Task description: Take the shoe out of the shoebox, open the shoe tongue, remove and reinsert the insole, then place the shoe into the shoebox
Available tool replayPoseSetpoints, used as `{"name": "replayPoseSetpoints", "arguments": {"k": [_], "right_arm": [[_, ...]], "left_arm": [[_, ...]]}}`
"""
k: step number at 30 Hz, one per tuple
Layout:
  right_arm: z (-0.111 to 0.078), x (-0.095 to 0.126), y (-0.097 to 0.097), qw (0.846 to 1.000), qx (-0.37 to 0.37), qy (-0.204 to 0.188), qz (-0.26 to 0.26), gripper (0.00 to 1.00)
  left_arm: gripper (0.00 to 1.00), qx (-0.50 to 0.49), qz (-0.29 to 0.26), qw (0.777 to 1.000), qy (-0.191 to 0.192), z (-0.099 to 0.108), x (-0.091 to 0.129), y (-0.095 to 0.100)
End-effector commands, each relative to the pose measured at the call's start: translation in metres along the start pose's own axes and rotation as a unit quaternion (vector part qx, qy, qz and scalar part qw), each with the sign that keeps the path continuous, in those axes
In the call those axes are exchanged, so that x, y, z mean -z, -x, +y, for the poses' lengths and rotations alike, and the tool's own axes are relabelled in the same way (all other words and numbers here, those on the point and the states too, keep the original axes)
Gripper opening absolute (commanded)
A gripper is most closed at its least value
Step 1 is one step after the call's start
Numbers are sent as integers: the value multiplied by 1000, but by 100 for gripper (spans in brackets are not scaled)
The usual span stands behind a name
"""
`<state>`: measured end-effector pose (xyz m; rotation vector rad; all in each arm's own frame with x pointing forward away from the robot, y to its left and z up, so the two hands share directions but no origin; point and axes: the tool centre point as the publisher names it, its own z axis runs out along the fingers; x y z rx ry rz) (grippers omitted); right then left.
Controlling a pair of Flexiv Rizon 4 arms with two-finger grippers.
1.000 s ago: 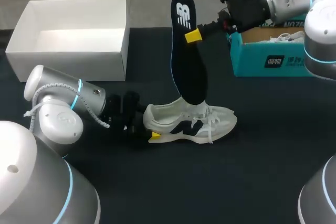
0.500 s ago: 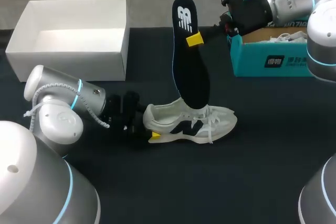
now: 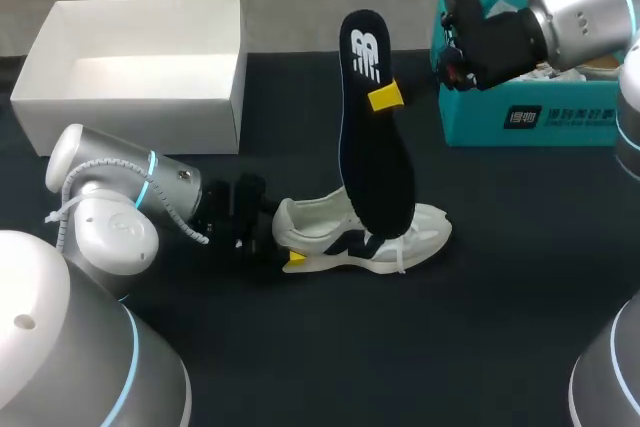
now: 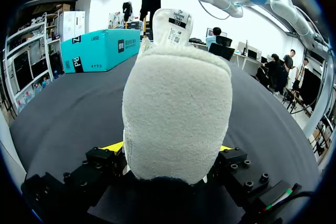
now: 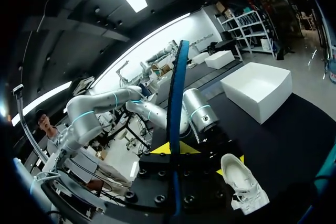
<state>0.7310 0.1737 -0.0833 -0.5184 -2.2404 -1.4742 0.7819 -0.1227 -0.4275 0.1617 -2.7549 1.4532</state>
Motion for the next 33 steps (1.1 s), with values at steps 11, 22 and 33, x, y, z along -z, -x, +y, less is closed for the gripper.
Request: {"name": "replayPoseSetpoints", "arguments": {"k": [11, 22, 33], "right_arm": [[-29, 12, -53, 997, -14, 18, -70, 0], [-23, 18, -61, 997, 11, -2, -78, 0], [-23, 17, -59, 997, 11, 5, -76, 0]], "left_arm": [[0, 0, 0, 1000, 0, 2, -2, 0], [0, 0, 0, 1000, 0, 2, -2, 0], [0, 0, 0, 1000, 0, 2, -2, 0]]}}
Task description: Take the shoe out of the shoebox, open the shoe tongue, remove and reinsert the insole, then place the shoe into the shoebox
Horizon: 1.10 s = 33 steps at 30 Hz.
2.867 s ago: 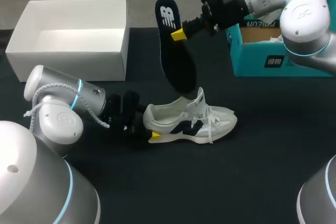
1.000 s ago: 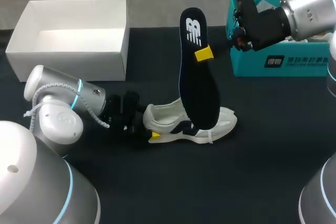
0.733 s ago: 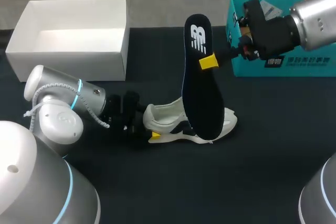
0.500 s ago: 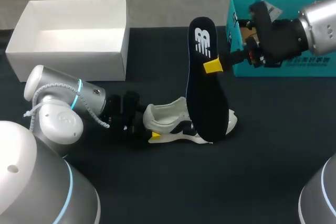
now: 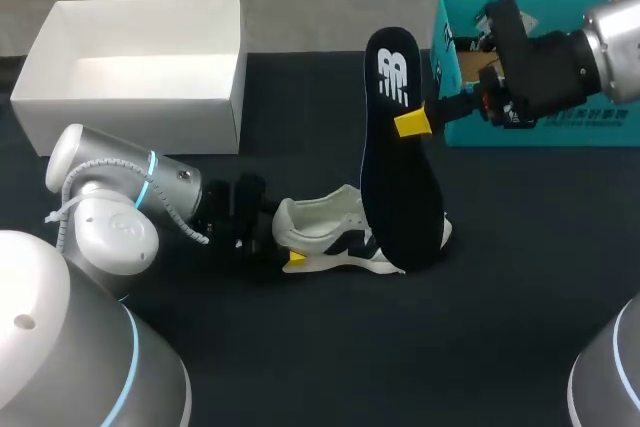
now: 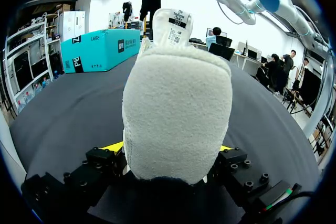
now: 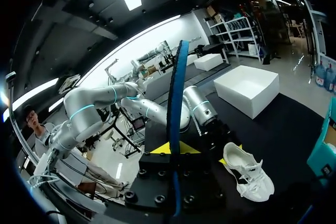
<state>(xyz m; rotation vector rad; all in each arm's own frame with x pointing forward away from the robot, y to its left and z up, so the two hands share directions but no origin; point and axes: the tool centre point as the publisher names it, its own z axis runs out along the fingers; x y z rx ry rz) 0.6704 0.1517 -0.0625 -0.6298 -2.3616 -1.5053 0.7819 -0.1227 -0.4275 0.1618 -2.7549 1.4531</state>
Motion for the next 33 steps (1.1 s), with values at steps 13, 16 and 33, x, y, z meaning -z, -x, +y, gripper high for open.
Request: {"name": "replayPoseSetpoints", "arguments": {"k": [13, 16, 33], "right_arm": [[0, -3, 1, 1000, -1, 0, 0, 0], [0, -3, 1, 1000, -1, 0, 0, 0], [0, -3, 1, 1000, -1, 0, 0, 0]], "left_arm": [[0, -1, 0, 1000, 0, 2, -2, 0], [0, -1, 0, 1000, 0, 2, -2, 0], [100, -1, 0, 1000, 0, 2, -2, 0]]}}
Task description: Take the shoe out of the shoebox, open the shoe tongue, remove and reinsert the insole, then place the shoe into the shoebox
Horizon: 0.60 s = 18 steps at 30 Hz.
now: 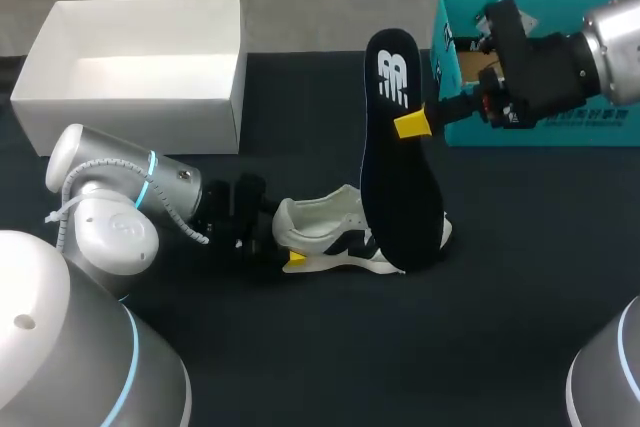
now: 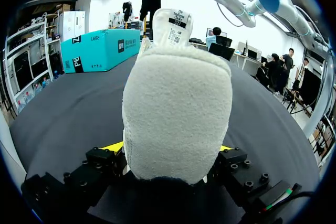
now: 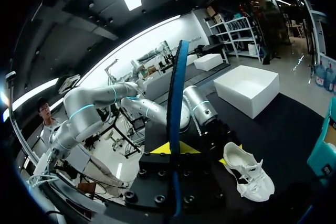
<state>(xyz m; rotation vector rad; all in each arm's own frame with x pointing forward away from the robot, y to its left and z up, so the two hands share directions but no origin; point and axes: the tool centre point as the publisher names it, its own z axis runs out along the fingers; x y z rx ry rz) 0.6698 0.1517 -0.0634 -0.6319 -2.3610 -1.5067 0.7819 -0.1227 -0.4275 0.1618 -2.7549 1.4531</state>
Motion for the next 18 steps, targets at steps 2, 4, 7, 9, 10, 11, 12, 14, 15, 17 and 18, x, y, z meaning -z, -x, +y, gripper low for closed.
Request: {"name": "replayPoseSetpoints", "arguments": {"k": [2, 4, 7, 9, 10, 11, 12, 14, 15, 17, 18], "right_arm": [[1, -2, 1, 1000, 0, -1, 0, 0], [1, -2, 1, 1000, 0, -1, 0, 0], [1, -2, 1, 1000, 0, -1, 0, 0], [1, -2, 1, 1000, 0, -1, 0, 0], [1, -2, 1, 1000, 0, -1, 0, 0], [1, -2, 1, 1000, 0, -1, 0, 0], [1, -2, 1, 1000, 0, -1, 0, 0], [1, -2, 1, 1000, 0, -1, 0, 0], [1, -2, 1, 1000, 0, -1, 0, 0], [1, -2, 1, 1000, 0, -1, 0, 0], [1, -2, 1, 1000, 0, -1, 0, 0]], "left_arm": [[100, -1, 0, 1000, 0, 2, -2, 0], [100, 0, 1, 1000, 8, 1, -1, 1], [100, 2, 6, 1000, 19, -2, 3, 3], [100, 3, 5, 1000, 20, -4, 5, 6], [100, 4, 0, 1000, 27, -5, 5, 7], [100, 2, -2, 1000, 27, -6, 6, 8], [100, 4, 0, 999, 32, -7, 7, 9], [100, 4, -5, 999, 47, -8, 9, 10], [100, 4, -9, 998, 60, -9, 10, 10], [100, 7, -7, 997, 70, -9, 10, 9], [100, 7, -7, 997, 70, -9, 10, 9]]}}
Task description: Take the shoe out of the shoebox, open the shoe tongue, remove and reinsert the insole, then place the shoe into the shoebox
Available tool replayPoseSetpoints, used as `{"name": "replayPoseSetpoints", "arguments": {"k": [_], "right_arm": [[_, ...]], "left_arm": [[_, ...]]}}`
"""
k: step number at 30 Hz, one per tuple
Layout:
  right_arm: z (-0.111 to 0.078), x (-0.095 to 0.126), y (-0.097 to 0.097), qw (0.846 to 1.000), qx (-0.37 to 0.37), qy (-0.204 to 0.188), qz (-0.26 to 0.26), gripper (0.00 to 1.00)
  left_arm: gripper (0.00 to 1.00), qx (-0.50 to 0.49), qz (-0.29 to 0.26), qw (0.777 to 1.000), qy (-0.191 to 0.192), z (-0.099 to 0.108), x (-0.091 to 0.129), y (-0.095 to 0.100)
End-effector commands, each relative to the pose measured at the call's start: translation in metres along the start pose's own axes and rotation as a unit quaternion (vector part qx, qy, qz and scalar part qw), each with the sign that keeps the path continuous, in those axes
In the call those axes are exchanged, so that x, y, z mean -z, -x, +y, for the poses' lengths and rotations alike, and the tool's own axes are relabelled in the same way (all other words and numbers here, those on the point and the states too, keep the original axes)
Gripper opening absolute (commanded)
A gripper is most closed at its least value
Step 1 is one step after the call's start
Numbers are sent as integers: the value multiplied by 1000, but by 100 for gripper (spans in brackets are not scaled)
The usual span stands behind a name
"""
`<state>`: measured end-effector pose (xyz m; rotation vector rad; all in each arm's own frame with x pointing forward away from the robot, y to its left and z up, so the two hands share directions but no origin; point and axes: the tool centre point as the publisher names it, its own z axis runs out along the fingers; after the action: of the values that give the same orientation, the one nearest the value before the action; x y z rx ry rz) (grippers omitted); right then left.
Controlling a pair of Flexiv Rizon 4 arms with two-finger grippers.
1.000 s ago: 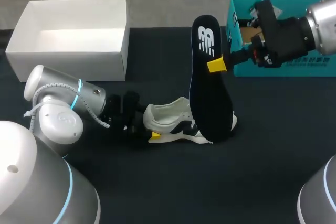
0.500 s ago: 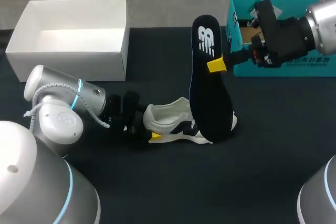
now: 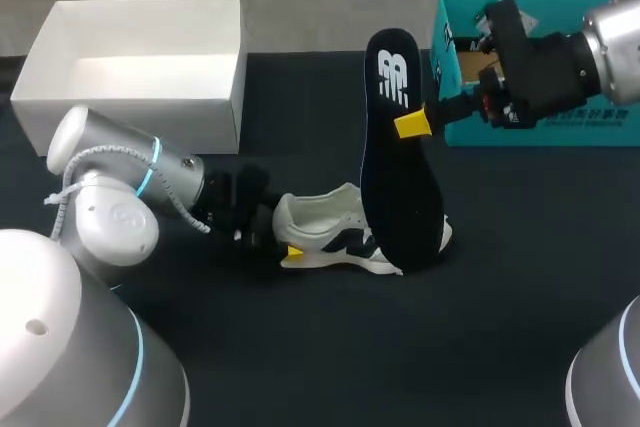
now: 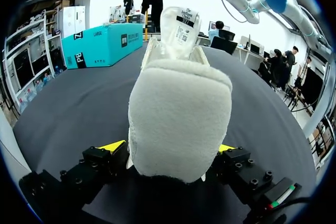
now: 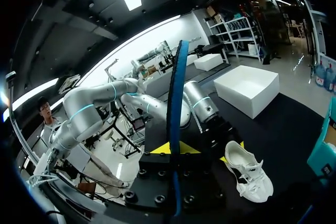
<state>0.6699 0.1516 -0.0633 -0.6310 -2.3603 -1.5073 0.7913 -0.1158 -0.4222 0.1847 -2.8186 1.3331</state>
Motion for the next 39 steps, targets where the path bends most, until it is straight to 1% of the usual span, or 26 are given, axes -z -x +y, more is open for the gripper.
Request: {"name": "replayPoseSetpoints", "arguments": {"k": [1, 15, 16, 18, 22, 29, 35, 36, 37, 39], "right_arm": [[1, -3, 1, 1000, 0, -1, 0, 0], [1, -3, 1, 1000, 0, -1, 0, 0], [1, -3, 1, 1000, 0, -1, 0, 0], [1, -3, 1, 1000, 0, -1, 0, 0], [1, -3, 1, 1000, 0, -1, 0, 0], [1, -3, 1, 1000, 0, -1, 0, 0], [1, -3, 1, 1000, 0, -1, 0, 0], [1, -3, 1, 1000, 0, -1, 0, 0], [1, -3, 1, 1000, 0, -1, 0, 0], [1, -3, 1, 1000, 0, -1, 0, 0]], "left_arm": [[100, 2, 0, 1000, 27, -7, 2, -1], [100, 2, 0, 1000, 27, -7, 2, -1], [100, -5, -10, 999, 43, -9, 4, -2], [100, -12, -3, 999, 47, -10, 7, -4], [100, -16, -7, 998, 61, -10, 12, -6], [100, -11, -5, 996, 92, -11, 22, -4], [100, -30, 6, 989, 146, -14, 32, -6], [100, -31, 5, 986, 161, -14, 33, -6], [100, -29, 5, 986, 166, -15, 35, -6], [100, -25, -2, 982, 188, -15, 38, -3]]}}
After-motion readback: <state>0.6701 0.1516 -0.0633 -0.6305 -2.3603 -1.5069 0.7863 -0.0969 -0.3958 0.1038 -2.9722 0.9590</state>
